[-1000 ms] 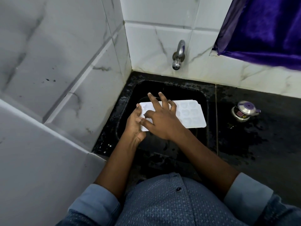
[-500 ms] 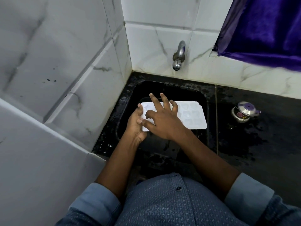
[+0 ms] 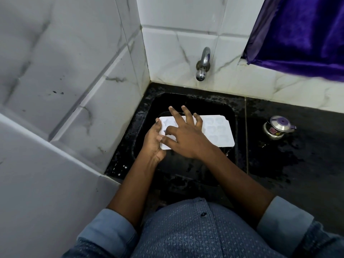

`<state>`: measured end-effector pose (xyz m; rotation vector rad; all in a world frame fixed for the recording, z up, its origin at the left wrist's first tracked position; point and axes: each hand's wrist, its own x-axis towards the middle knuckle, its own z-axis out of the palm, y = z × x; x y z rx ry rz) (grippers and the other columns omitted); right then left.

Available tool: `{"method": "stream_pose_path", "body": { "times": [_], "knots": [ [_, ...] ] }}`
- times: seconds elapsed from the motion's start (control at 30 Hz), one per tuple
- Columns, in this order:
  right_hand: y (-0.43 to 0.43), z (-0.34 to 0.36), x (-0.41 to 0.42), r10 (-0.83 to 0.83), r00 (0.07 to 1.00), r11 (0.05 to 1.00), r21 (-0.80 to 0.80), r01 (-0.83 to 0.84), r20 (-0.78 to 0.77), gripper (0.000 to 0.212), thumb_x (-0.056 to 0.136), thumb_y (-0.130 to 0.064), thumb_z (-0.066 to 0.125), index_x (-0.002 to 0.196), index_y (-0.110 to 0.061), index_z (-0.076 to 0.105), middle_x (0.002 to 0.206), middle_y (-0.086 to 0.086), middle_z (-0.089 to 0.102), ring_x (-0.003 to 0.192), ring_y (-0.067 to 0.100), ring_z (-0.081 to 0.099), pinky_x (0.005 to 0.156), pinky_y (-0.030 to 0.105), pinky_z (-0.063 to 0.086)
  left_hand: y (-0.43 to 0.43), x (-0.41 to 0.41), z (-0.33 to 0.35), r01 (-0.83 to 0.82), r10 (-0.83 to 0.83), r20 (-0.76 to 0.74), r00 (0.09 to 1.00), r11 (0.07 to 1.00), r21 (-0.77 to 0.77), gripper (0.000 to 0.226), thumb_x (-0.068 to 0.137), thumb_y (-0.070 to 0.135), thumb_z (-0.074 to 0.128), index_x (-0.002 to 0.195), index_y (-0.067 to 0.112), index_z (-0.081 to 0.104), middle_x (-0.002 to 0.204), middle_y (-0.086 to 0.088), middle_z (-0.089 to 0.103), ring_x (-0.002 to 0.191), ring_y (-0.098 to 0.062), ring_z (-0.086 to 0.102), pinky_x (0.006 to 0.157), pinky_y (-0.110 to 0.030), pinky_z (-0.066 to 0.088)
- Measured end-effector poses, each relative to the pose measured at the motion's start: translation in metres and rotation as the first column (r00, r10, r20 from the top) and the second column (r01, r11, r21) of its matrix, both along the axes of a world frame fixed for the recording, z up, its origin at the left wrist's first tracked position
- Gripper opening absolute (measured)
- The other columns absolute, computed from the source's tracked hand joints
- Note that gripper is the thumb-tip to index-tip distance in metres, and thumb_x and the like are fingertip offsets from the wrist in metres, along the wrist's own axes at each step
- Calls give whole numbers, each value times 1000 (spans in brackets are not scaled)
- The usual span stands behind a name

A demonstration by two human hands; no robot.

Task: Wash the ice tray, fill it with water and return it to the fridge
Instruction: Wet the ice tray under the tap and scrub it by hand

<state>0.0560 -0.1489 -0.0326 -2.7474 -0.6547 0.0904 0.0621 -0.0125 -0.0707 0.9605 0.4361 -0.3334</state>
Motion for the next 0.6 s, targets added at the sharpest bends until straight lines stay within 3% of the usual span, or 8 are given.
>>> {"method": "stream_pose_path", "body": {
  "times": [0.13, 0.2, 0.27, 0.4, 0.6],
  "knots": [
    [-12, -4, 6, 1, 999, 993, 121, -6, 43, 64, 85, -86, 31, 108, -35, 60, 175, -3, 9, 160, 27, -9, 121, 55, 0, 1, 0, 4, 16, -16, 1, 1000, 997, -78, 71, 111, 57, 29, 138, 0, 60, 123, -24, 74, 107, -36, 76, 81, -48, 64],
    [-22, -6, 10, -14, 998, 994, 113, 7, 62, 64, 78, -90, 38, 106, -34, 53, 175, -2, 9, 160, 28, -11, 120, 55, 0, 1, -1, 8, 22, -22, 3, 1000, 991, -135, 69, 111, 57, 28, 129, 1, 64, 114, -23, 77, 98, -35, 78, 73, -49, 65],
    [-29, -8, 12, -33, 998, 996, 85, 28, 57, 66, 74, -93, 39, 104, -35, 51, 175, -1, 8, 160, 29, -12, 120, 55, -1, 2, -1, 9, 25, -27, -7, 1000, 986, -162, 70, 110, 59, 29, 132, 1, 62, 115, -23, 76, 97, -37, 78, 72, -52, 65],
    [-32, -9, 8, -70, 996, 996, 63, 66, 61, 69, 78, -93, 30, 103, -35, 58, 175, -2, 9, 159, 30, -12, 121, 56, -2, 1, -2, 10, 9, -10, -8, 1000, 987, -161, 70, 110, 59, 31, 140, 1, 59, 117, -24, 76, 97, -38, 78, 69, -52, 65],
    [-29, -4, 7, -78, 997, 997, 5, 78, 14, 75, 85, -90, 20, 113, -40, 68, 175, -3, 1, 159, 29, -18, 122, 60, -4, -2, 0, 7, 7, -9, -13, 1000, 988, -155, 69, 110, 59, 32, 125, 1, 66, 110, -23, 76, 91, -35, 77, 71, -48, 66]
  ]
}}
